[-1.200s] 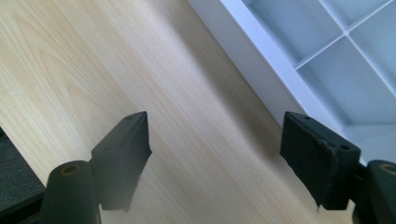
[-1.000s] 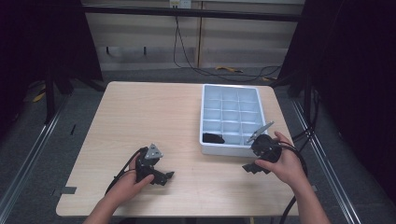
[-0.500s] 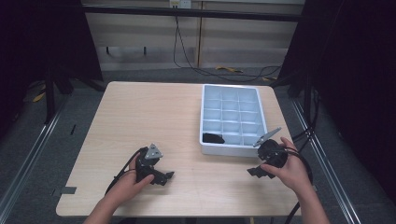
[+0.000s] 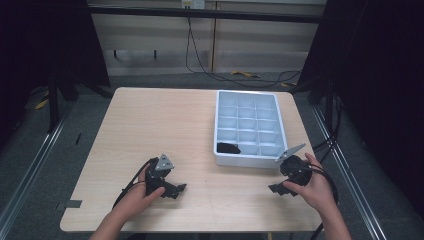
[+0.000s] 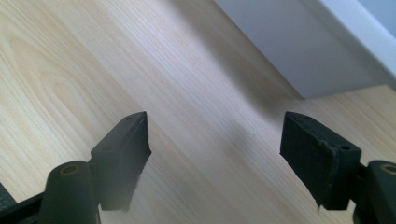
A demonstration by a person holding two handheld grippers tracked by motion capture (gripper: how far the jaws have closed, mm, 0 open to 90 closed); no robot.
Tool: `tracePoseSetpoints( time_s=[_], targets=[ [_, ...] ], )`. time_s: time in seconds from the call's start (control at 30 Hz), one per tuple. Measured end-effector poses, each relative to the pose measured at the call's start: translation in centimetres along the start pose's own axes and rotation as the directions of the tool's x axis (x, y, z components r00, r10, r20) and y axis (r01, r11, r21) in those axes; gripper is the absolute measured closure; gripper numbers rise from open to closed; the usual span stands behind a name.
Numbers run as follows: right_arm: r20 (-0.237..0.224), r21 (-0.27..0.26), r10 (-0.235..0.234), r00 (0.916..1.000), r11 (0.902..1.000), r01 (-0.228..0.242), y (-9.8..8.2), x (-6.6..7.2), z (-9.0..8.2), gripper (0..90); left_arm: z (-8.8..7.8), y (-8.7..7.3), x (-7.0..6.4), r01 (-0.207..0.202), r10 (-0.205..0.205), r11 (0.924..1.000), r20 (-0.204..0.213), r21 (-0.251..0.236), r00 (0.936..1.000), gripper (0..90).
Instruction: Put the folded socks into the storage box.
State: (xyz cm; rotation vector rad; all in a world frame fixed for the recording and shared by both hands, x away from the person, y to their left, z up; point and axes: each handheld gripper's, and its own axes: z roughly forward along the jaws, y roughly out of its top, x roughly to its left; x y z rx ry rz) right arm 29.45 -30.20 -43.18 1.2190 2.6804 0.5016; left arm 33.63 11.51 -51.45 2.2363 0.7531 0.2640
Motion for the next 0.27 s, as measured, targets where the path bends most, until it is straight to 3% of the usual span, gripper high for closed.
tracePoseSetpoints(
  time_s=[0.27],
  targets=[
    [-0.005, 0.004, -0.013, 0.9999, 0.9999, 0.013, -0.71, -0.04, 0.39, 22.5, 0.0, 0.01, -0.01, 0.0, 0.0, 1.0, -0.003, 0.001, 1.0, 0.0]
  ],
)
